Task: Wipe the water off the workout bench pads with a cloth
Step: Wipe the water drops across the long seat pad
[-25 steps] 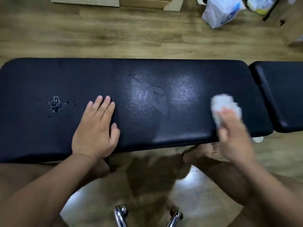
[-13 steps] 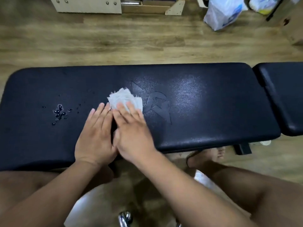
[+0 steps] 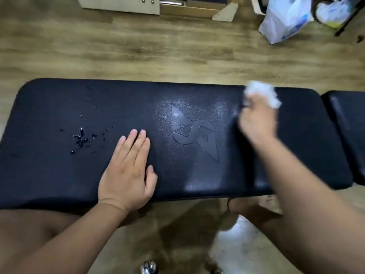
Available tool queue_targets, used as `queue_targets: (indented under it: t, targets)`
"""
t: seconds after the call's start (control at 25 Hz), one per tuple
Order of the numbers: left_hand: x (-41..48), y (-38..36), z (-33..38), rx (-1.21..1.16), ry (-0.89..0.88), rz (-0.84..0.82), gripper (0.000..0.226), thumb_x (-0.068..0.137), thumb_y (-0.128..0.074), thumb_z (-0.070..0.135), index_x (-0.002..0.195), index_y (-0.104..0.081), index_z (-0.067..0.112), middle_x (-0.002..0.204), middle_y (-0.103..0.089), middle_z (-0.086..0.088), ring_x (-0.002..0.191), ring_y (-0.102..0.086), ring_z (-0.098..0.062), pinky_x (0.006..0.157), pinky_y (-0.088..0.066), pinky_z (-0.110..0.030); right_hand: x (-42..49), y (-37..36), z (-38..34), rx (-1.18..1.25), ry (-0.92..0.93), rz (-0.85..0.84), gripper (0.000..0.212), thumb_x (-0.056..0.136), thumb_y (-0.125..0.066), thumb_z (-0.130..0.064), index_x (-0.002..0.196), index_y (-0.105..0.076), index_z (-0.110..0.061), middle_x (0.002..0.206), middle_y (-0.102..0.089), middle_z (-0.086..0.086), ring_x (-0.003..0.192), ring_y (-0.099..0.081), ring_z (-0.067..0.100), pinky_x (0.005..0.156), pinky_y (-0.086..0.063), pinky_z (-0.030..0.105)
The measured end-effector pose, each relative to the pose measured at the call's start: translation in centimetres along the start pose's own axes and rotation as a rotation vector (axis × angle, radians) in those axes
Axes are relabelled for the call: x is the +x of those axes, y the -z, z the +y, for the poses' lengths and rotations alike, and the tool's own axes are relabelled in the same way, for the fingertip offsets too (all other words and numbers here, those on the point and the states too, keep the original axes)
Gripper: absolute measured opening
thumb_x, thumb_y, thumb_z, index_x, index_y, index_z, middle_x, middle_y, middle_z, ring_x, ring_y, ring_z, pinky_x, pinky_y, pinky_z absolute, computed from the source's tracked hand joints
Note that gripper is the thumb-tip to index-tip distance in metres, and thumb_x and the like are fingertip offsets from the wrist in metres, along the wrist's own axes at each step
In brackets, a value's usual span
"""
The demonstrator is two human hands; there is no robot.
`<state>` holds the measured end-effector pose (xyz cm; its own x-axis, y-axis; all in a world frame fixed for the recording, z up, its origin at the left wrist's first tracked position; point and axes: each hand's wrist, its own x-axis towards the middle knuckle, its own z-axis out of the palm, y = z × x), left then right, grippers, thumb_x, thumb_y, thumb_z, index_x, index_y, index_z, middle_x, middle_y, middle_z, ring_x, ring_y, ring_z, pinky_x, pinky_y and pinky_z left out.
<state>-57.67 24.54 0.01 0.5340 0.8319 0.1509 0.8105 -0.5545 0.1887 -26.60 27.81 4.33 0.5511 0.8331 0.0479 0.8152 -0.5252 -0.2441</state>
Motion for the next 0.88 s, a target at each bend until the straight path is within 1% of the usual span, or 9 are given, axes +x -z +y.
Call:
queue_targets:
  t: [0.12,0.2,0.24,0.28,0.36,0.48,0.56,0.72,0.88]
  targets:
    - [0.0,0.0,0.0,-0.001,0.003,-0.023,0.063,0.085,-0.037,0.027,0.137,-0.047,-0.007,0.147,-0.044,-0.022,0.143,-0.033,-0.036,0.119,-0.022,-0.051,-5.6,-4.4,-15.5,-0.065,0.48,-0.277,0.058,0.084,-0.03,-0.015,0.138,-0.047,-0.003,0.147,-0.041,0.019,0.136,-0.034,0.033,0.113,-0.026,0.037]
    - [0.1,-0.1,0.0,-0.01,-0.003,-0.02,0.064,0.084,-0.037,0.027,0.137,-0.047,-0.007,0.146,-0.046,-0.023,0.142,-0.034,-0.036,0.119,-0.021,-0.05,-6.5,-4.7,-16.6,0.12,0.751,-0.407,0.052,0.086,-0.042,-0.013,0.136,-0.053,-0.008,0.145,-0.047,0.013,0.14,-0.033,0.031,0.116,-0.02,0.036]
    - [0.1,-0.1,0.0,-0.015,0.004,-0.019,0.064,0.085,-0.036,0.027,0.137,-0.046,-0.007,0.147,-0.044,-0.022,0.143,-0.033,-0.035,0.12,-0.021,-0.049,-6.0,-4.0,-14.3,0.219,0.827,-0.356,0.045,0.084,-0.049,-0.007,0.128,-0.06,-0.007,0.138,-0.055,0.015,0.136,-0.04,0.031,0.115,-0.021,0.03]
    - [0.1,0.0,-0.1,-0.022,0.012,-0.019,0.064,0.085,-0.036,0.028,0.138,-0.046,-0.007,0.149,-0.043,-0.021,0.143,-0.032,-0.034,0.12,-0.02,-0.048,-5.3,-3.4,-10.5,0.26,0.801,-0.269,0.041,0.082,-0.056,0.0,0.121,-0.065,-0.006,0.132,-0.06,0.017,0.132,-0.046,0.031,0.112,-0.021,0.024]
    - [0.0,0.3,0.0,-0.033,0.02,-0.021,0.064,0.086,-0.034,0.029,0.138,-0.047,-0.006,0.15,-0.041,-0.019,0.144,-0.031,-0.032,0.12,-0.019,-0.047,-4.1,-1.0,-1.7,0.223,0.521,-0.149,0.042,0.086,-0.058,-0.002,0.126,-0.063,-0.014,0.139,-0.055,0.014,0.134,-0.044,0.028,0.112,-0.024,0.022]
    - [-0.2,0.1,0.1,-0.027,0.024,-0.057,0.065,0.086,-0.033,0.032,0.139,-0.046,-0.004,0.152,-0.04,-0.017,0.145,-0.029,-0.03,0.12,-0.017,-0.045,-6.3,3.0,12.8,0.021,-0.055,-0.032,0.048,0.089,-0.041,-0.028,0.134,-0.055,-0.021,0.149,-0.044,0.007,0.134,-0.044,0.03,0.107,-0.035,0.037]
    - [-0.2,0.5,0.1,-0.048,0.028,-0.062,0.065,0.086,-0.034,0.032,0.139,-0.048,-0.003,0.152,-0.041,-0.016,0.145,-0.03,-0.029,0.119,-0.016,-0.044,-10.0,4.4,17.6,0.052,-0.291,0.019,0.054,0.083,-0.028,-0.037,0.127,-0.055,-0.02,0.141,-0.051,0.01,0.125,-0.049,0.036,0.103,-0.041,0.049]
    - [0.0,0.8,0.2,-0.055,0.035,-0.073,0.066,0.086,-0.031,0.034,0.141,-0.046,-0.001,0.153,-0.039,-0.013,0.147,-0.027,-0.027,0.12,-0.011,-0.04,-13.5,2.8,11.8,0.115,-0.442,0.105,0.04,0.073,-0.029,-0.022,0.097,-0.058,-0.012,0.107,-0.058,0.018,0.103,-0.052,0.039,0.087,-0.045,0.049]
    - [0.4,1.9,-0.3,-0.22,0.018,-0.055,0.062,0.093,-0.03,0.033,0.15,-0.032,0.008,0.162,-0.019,-0.004,0.152,-0.004,-0.016,0.124,0.003,-0.033,-19.7,-1.9,-2.7,0.256,-0.165,0.074,0.06,0.073,-0.036,-0.012,0.126,-0.062,-0.011,0.138,-0.055,0.016,0.13,-0.048,0.037,0.11,-0.036,0.047]
